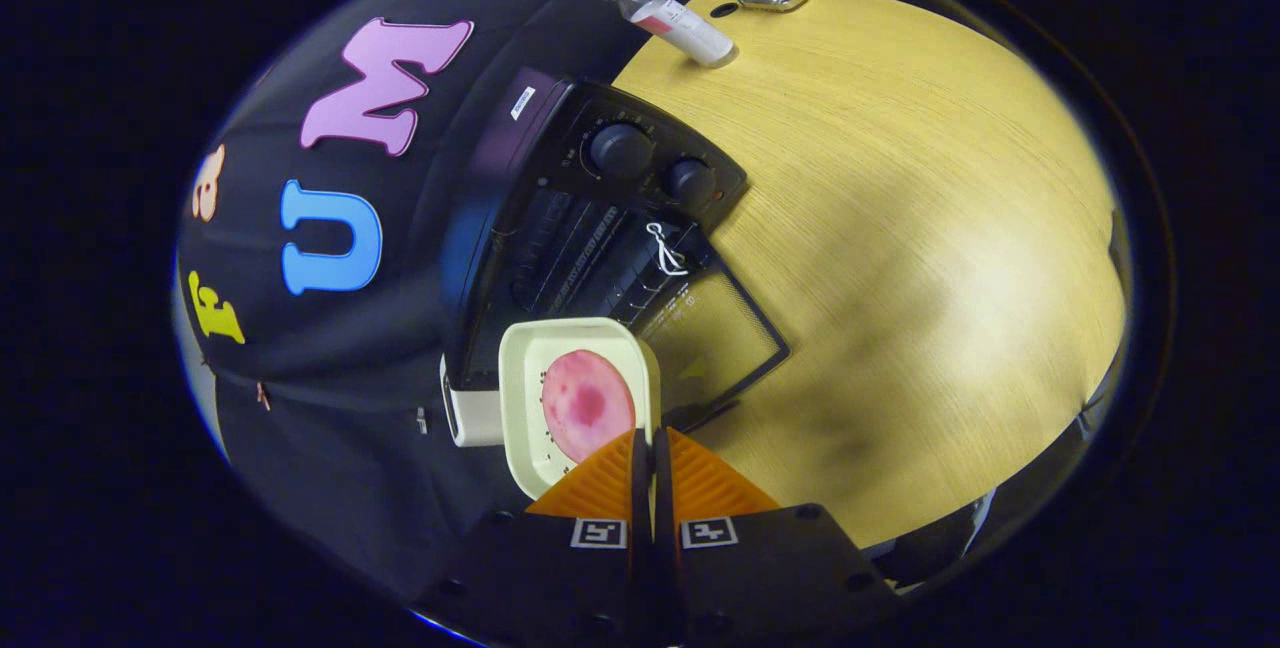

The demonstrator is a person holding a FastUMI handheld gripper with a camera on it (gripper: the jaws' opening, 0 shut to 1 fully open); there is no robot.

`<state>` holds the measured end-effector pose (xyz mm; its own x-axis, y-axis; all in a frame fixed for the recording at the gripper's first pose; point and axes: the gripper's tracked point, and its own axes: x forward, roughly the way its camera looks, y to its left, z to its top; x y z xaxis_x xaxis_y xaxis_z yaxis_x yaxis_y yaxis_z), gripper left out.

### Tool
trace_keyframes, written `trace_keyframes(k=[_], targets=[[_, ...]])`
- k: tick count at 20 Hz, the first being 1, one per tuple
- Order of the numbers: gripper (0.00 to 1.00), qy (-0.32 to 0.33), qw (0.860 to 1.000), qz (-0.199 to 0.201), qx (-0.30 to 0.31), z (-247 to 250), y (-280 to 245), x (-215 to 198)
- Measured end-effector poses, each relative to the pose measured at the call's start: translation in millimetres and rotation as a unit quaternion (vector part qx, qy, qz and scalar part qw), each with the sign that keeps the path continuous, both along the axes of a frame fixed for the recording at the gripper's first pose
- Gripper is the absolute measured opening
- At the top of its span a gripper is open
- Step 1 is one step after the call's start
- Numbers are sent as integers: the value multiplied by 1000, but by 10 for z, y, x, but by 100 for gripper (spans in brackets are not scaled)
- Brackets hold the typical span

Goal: Open the toaster oven, put the food inside, and close the toaster oven door.

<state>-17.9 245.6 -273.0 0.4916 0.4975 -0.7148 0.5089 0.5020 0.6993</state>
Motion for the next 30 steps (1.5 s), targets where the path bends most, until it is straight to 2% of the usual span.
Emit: trace_keyframes(k=[4,8,12,18,26,30], targets=[[6,19,999,-40,-15,-146,172,236],[5,41,993,-106,-19,-269,276,444],[6,69,980,-187,-4,-387,365,680],[5,100,956,-277,4,-519,513,1007],[6,95,938,-332,-25,-618,442,1228],[8,93,928,-361,11,-591,518,1342]])
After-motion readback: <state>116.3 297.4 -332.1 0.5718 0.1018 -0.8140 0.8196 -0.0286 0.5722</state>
